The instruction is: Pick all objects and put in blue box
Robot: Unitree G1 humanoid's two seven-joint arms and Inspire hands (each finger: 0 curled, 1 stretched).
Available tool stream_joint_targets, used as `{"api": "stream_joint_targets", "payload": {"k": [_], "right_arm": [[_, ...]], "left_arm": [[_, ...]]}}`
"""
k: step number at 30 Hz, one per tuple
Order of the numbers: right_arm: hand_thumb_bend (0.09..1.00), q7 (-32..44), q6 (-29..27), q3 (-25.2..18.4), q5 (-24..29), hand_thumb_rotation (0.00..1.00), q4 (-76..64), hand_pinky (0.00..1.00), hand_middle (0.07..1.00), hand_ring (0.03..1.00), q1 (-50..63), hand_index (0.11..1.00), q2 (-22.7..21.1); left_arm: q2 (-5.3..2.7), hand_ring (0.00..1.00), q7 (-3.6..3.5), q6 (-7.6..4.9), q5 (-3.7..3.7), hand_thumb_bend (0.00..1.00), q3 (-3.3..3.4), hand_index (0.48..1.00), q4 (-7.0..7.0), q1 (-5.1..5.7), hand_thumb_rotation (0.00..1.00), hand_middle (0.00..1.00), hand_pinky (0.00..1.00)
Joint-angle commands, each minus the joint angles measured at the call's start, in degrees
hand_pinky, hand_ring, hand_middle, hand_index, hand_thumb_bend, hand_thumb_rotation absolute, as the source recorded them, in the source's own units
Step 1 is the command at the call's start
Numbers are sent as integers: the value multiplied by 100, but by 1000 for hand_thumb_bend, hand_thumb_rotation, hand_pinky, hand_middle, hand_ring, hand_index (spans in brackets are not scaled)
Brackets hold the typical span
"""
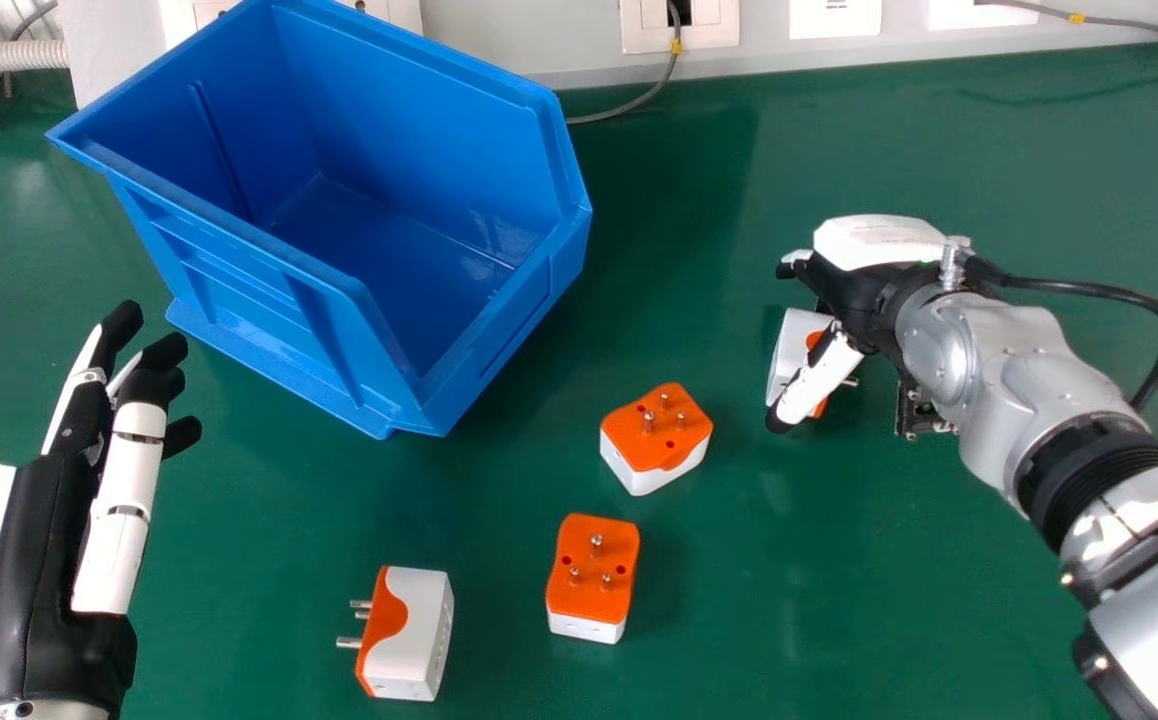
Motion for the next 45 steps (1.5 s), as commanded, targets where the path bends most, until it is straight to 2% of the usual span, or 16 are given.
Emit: {"api": "stream_joint_targets", "payload": {"k": [1, 2, 3, 4, 5, 7, 13, 14, 19, 21, 22, 26, 28, 32, 35, 45], "right_arm": [[646, -232, -92, 29, -74, 179, -58, 566, 752, 646, -17, 854, -6], [646, -273, -119, 53, -104, 179, -57, 566, 752, 646, -5, 854, -20], [628, -309, -143, 82, -135, 143, -49, 492, 696, 569, 1, 834, -29], [628, -329, -157, 105, -158, 143, -47, 492, 696, 569, 7, 834, -38], [613, -346, -162, 119, -168, 114, -45, 450, 652, 524, 12, 804, -40], [613, -391, -177, 129, -170, 114, -48, 450, 652, 524, 30, 804, -46], [571, -585, -235, 208, -262, 58, -6, 387, 581, 473, 51, 743, -37], [560, -608, -235, 206, -270, 46, -23, 369, 566, 462, 61, 693, -40], [550, -706, -251, 198, -267, 37, -57, 353, 541, 447, 99, 663, -56], [550, -761, -265, 207, -276, 37, -37, 353, 541, 447, 115, 663, -66], [543, -775, -268, 209, -278, 29, -29, 353, 536, 440, 118, 630, -68], [543, -770, -214, 128, -197, 29, -67, 353, 536, 440, 149, 630, -60], [536, -818, -200, 91, -164, 23, -82, 359, 528, 431, 169, 614, -46], [530, -1013, -281, 64, -164, 19, -77, 374, 529, 427, 214, 597, -52], [527, -1199, -361, 75, -203, 15, -44, 387, 530, 425, 227, 580, -69], [519, -1955, -542, 145, -366, 9, -57, 363, 519, 430, 324, 545, -118]], "left_arm": [[-30, 906, 64, 21, 31, 309, 21, 938, -210, 63, 893, 898, 841], [-46, 906, 80, 50, 30, 309, 17, 938, -247, 73, 893, 898, 841], [-60, 903, 98, 78, 34, 303, 12, 936, -286, 82, 892, 896, 838], [-79, 903, 117, 110, 55, 303, -2, 936, -337, 99, 892, 896, 838], [-95, 898, 132, 143, 74, 296, -15, 933, -387, 114, 889, 892, 833], [-118, 898, 152, 204, 98, 296, -34, 933, -480, 148, 889, 892, 833], [-130, 888, 163, 284, 61, 293, -27, 923, -545, 163, 883, 881, 821], [-131, 886, 162, 295, 62, 293, -30, 921, -573, 178, 881, 879, 818], [-129, 885, 140, 320, 50, 293, -35, 920, -662, 230, 879, 877, 817], [-122, 885, 124, 322, 33, 293, -28, 920, -678, 241, 879, 877, 817], [-119, 883, 118, 325, 22, 294, -23, 919, -687, 247, 878, 876, 815], [-114, 883, 88, 318, -11, 294, -22, 919, -711, 270, 878, 876, 815], [-119, 882, 77, 309, -2, 298, -26, 918, -735, 284, 877, 875, 814], [-97, 883, 35, 287, -12, 304, 10, 917, -697, 279, 877, 875, 813], [-93, 883, 31, 296, 9, 307, 16, 916, -697, 275, 877, 876, 812], [-101, 884, 20, 332, 4, 310, 19, 916, -753, 316, 878, 877, 811]]}}
